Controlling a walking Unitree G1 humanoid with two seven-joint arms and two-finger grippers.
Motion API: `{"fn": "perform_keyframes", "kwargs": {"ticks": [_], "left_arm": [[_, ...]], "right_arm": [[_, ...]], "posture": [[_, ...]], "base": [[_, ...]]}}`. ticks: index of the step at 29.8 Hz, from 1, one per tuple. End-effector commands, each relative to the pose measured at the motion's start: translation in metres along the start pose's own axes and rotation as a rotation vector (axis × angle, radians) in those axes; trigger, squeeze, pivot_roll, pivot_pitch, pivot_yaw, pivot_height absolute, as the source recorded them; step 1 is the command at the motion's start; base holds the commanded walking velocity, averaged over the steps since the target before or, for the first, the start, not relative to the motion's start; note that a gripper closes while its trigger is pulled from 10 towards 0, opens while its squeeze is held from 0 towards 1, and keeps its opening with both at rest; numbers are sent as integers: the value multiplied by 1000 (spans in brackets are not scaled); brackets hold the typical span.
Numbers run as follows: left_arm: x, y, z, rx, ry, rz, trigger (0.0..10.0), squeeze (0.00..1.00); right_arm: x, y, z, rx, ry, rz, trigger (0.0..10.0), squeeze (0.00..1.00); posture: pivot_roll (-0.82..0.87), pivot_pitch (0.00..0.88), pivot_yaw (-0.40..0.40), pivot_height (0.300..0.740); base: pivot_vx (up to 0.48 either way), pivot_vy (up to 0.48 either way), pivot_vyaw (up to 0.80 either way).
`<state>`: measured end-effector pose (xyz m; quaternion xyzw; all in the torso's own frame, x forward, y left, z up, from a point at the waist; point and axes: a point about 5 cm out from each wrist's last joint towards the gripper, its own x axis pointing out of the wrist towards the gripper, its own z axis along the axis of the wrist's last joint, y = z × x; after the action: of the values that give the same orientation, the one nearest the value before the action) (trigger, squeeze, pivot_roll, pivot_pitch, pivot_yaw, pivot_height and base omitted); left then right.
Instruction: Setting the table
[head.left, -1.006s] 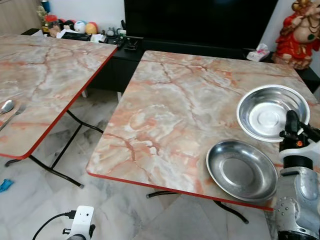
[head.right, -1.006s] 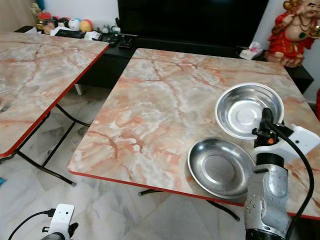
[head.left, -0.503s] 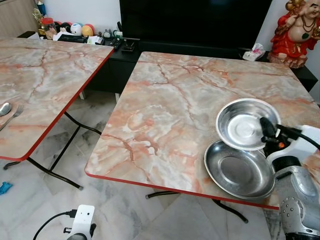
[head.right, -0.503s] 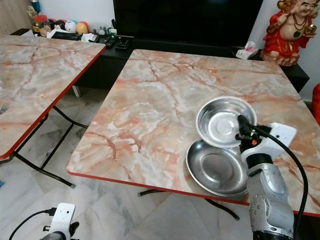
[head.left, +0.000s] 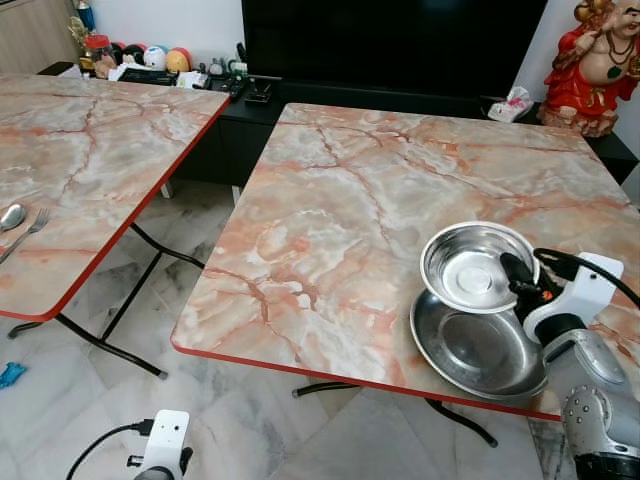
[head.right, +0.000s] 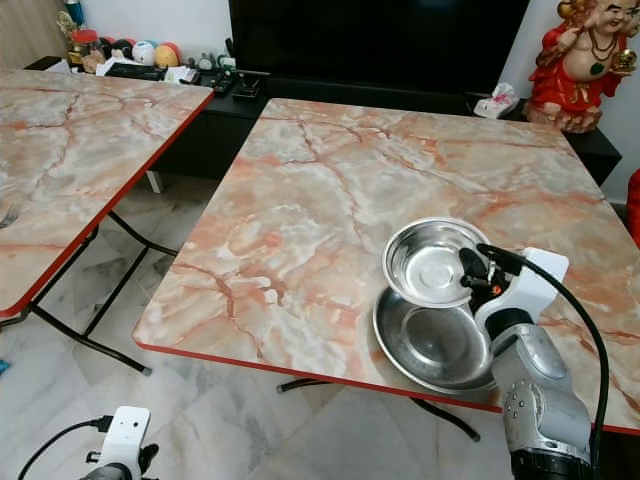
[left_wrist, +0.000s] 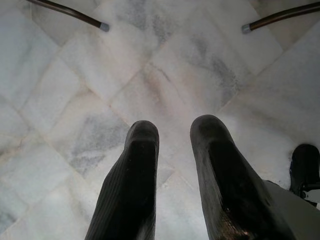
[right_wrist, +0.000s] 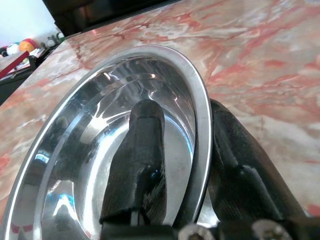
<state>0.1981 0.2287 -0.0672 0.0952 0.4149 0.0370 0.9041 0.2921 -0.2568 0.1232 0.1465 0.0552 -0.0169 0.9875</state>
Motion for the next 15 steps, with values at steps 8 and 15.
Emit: {"fn": "perform_keyframes", "kwargs": {"ticks": [8, 15], "left_arm": [[-1, -1, -8, -2, 36, -5, 10000, 0], [-1, 0, -7, -2, 33, -4, 10000, 0]], "right_arm": [[-2, -8, -7, 32, 66, 11, 10000, 0], [-9, -12, -14, 20, 124, 41, 10000, 0]], "posture": [[55, 0, -33, 740], [55, 0, -32, 740]], "base": [[0, 0, 0], [0, 0, 0]]}}
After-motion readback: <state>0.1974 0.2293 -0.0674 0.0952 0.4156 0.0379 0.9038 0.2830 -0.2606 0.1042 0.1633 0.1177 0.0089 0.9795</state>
